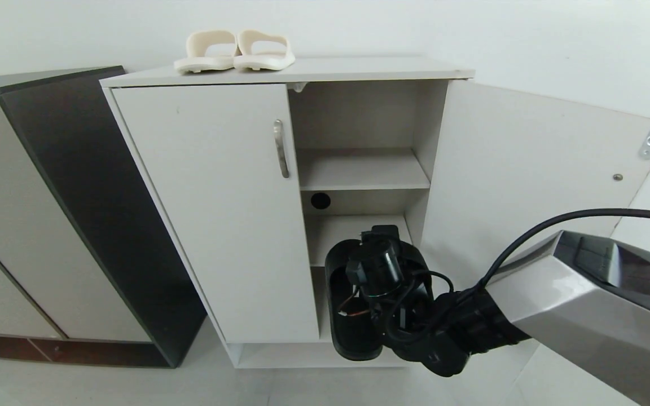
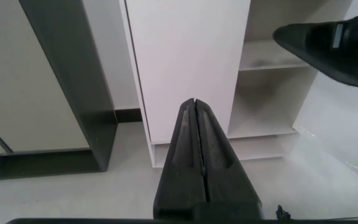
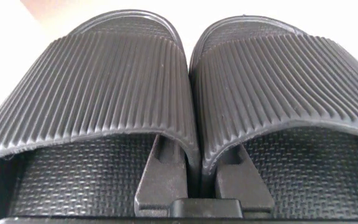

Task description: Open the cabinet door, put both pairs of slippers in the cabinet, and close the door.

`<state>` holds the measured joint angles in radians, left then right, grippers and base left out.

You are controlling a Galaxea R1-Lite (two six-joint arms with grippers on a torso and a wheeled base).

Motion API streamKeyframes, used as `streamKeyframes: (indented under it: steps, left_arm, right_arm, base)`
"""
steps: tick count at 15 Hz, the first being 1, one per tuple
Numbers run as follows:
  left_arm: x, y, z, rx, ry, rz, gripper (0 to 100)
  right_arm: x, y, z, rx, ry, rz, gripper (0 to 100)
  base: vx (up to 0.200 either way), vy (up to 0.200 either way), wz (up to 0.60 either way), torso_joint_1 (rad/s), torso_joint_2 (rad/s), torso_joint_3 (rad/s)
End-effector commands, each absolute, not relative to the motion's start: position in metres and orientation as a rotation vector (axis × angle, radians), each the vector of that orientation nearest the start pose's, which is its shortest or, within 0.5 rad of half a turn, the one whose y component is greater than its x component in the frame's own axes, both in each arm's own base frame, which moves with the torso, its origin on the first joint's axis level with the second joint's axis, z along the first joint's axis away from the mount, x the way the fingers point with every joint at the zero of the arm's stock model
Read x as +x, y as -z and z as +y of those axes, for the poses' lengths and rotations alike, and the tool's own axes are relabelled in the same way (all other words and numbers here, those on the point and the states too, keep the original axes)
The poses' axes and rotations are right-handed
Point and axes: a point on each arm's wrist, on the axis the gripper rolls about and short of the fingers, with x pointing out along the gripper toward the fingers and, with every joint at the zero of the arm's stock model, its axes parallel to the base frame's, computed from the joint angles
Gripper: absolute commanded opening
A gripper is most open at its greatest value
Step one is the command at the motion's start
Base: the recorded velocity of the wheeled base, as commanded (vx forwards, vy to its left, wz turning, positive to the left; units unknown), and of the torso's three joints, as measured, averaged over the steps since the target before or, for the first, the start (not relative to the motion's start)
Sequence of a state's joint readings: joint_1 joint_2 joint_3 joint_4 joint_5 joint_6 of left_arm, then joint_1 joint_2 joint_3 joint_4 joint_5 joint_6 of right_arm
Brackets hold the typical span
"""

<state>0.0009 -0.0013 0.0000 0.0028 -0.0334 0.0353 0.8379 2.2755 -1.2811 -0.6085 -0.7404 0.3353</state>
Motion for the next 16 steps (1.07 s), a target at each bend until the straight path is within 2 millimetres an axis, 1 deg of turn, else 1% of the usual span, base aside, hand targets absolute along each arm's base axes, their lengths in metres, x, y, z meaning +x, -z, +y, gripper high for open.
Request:
streamKeyframes:
  steps: [1,3,6,7,11,14,16]
  left_arm:
    - [-0.023,-0.075,-0.001,0.035,0.032,0.002,0]
    - [-0.023,-0.075,-0.001,0.035,0.032,0.002,0]
    - [-0.023,-0.075,-0.001,0.035,0.032,0.002,0]
    - [-0.023,-0.075,-0.001,0.035,0.032,0.002,0]
    - [-0.023,-0.075,-0.001,0.035,0.032,0.001,0]
    - [-0.023,-0.075,-0.001,0.035,0.032,0.001,0]
    - [-0.023,-0.075,-0.001,0.035,0.032,0.002,0]
  right_arm:
    - [0.313,-0.064,0.325,0.013,-0.049,0.264,0]
    - [0.318,-0.063,0.329,0.007,-0.056,0.207,0]
    - [0.323,-0.074,0.335,0.028,-0.064,0.154,0]
    - [0.326,-0.074,0.337,0.033,-0.063,0.149,0]
    - [0.328,-0.069,0.338,0.031,-0.062,0.150,0]
    - [0.329,-0.062,0.339,0.028,-0.056,0.147,0]
    - [0.330,-0.059,0.339,0.018,-0.052,0.148,0]
  base:
    - [0.000,0.000,0.00,-0.002,0.01,-0.193]
    - [0.000,0.000,0.00,0.002,0.01,-0.195]
    - [0.000,0.000,0.00,-0.001,0.00,-0.199]
    - [0.000,0.000,0.00,0.002,0.00,-0.198]
    - [0.000,0.000,0.00,0.007,0.00,-0.177]
    - [0.000,0.000,0.00,0.000,0.00,0.000]
    - [0.200,0.000,0.00,0.005,0.01,-0.007]
